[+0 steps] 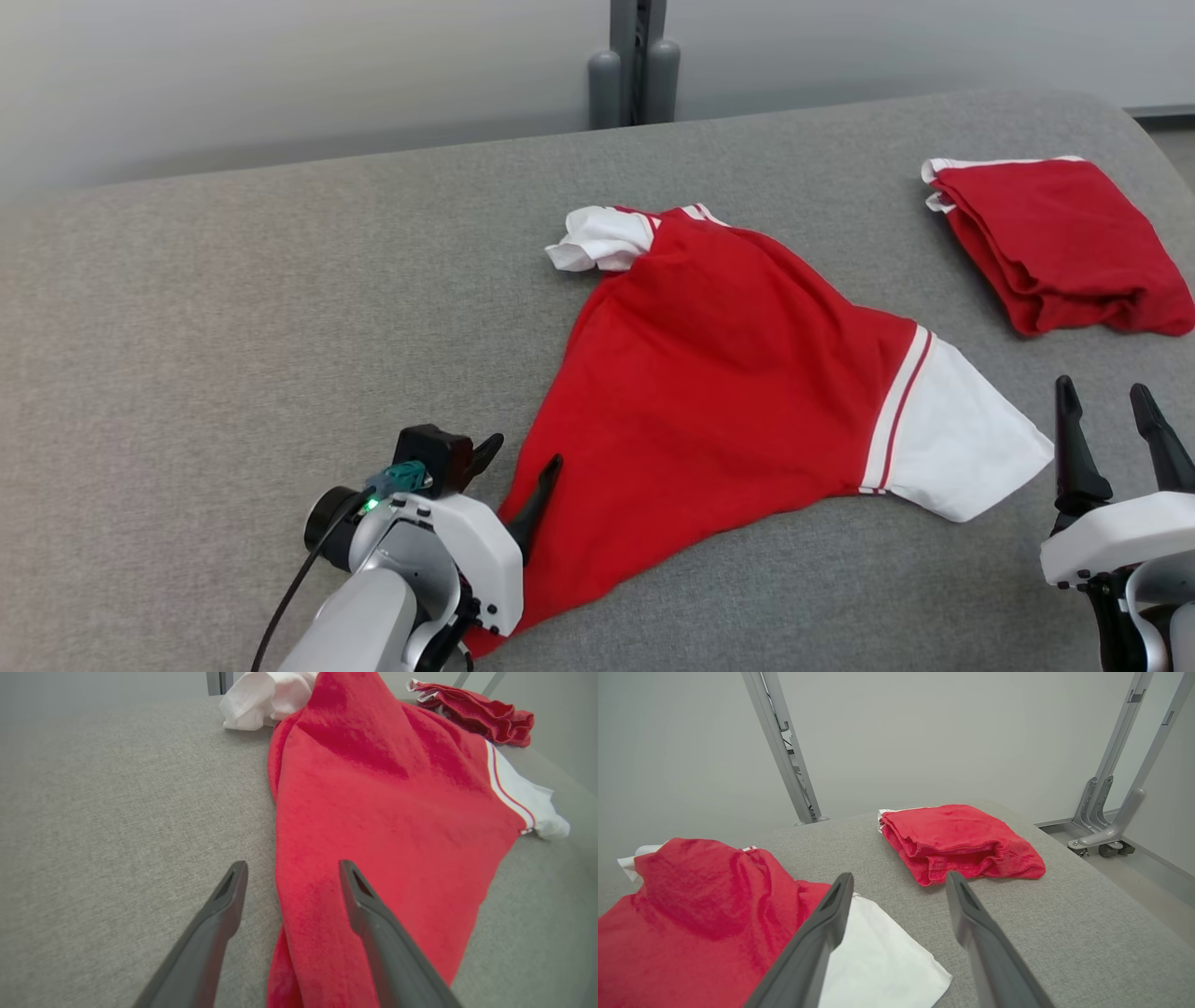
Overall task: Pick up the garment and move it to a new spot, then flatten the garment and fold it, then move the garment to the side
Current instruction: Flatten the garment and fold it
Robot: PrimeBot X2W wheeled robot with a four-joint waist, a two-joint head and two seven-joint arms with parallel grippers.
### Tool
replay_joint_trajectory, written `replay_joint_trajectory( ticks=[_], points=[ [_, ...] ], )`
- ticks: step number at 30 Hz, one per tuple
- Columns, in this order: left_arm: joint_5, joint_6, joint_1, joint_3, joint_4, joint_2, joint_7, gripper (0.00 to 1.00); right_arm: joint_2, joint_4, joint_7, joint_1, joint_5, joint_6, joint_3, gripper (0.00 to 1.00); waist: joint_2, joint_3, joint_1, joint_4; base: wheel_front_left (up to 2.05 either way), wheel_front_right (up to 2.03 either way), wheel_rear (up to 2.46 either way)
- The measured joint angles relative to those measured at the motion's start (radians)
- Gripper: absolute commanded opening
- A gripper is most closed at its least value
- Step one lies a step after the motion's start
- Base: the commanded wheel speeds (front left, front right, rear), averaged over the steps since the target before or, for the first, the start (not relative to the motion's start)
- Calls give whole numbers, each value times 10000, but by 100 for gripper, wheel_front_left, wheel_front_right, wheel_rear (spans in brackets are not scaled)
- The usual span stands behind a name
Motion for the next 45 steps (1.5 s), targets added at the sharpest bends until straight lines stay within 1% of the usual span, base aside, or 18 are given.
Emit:
replay_joint_trajectory(
  ticks=[4,5,6,7,10,14,16,22,28,32,36,37,38,39,45],
  points=[
    [-111,-52,-486,-291,658,105,502,100,21,-75,-2,-96,42,0,38,100,0,260,-1,-190,0,0,0],
    [-117,-52,-581,-336,759,127,546,76,23,-81,-6,-108,42,0,15,100,0,317,0,-224,0,0,0],
    [-121,-54,-683,-362,851,132,550,29,27,-81,-35,-109,42,0,-19,100,0,367,0,-253,0,0,0],
    [-151,-54,-767,-382,934,132,560,0,27,-81,-38,-112,40,0,-46,100,0,404,0,-276,0,0,0],
    [-192,-84,-955,-495,1072,128,525,0,42,-84,-77,-149,36,0,-79,100,0,474,-1,-310,0,0,0],
    [-180,-77,-1233,-493,1066,153,228,0,59,-86,-121,-151,31,0,-96,100,0,522,0,-300,0,0,0],
    [-119,-15,-1482,-483,1066,196,96,0,67,-77,-138,-166,31,0,-75,100,0,562,0,-283,0,0,0],
    [142,65,-2316,-493,1285,518,-19,0,98,-4,-213,-371,73,0,113,100,0,757,-1,-277,0,0,0],
    [554,46,-3191,-809,1695,817,-165,0,111,96,-313,-626,96,0,328,100,0,1024,0,-365,0,0,0],
    [698,-29,-3730,-1195,1994,794,-314,0,115,228,-397,-738,144,0,424,100,0,1145,0,-460,0,0,0],
    [602,-58,-4054,-1400,2345,752,-468,0,119,395,-431,-809,163,0,527,100,0,1173,0,-546,0,0,0],
    [545,-82,-4073,-1402,2426,748,-573,32,119,441,-441,-809,173,0,529,100,0,1164,0,-556,0,0,0],
    [500,-82,-4076,-1404,2500,744,-673,98,119,476,-477,-812,174,0,522,100,0,1149,0,-557,0,0,0],
    [439,-84,-4074,-1398,2585,740,-765,100,119,504,-489,-814,174,0,512,100,0,1129,0,-549,0,0,0],
    [63,-63,-3768,-1191,2830,767,-1467,100,123,570,-650,-782,169,0,295,100,0,912,0,-349,0,0,0]
  ],
)
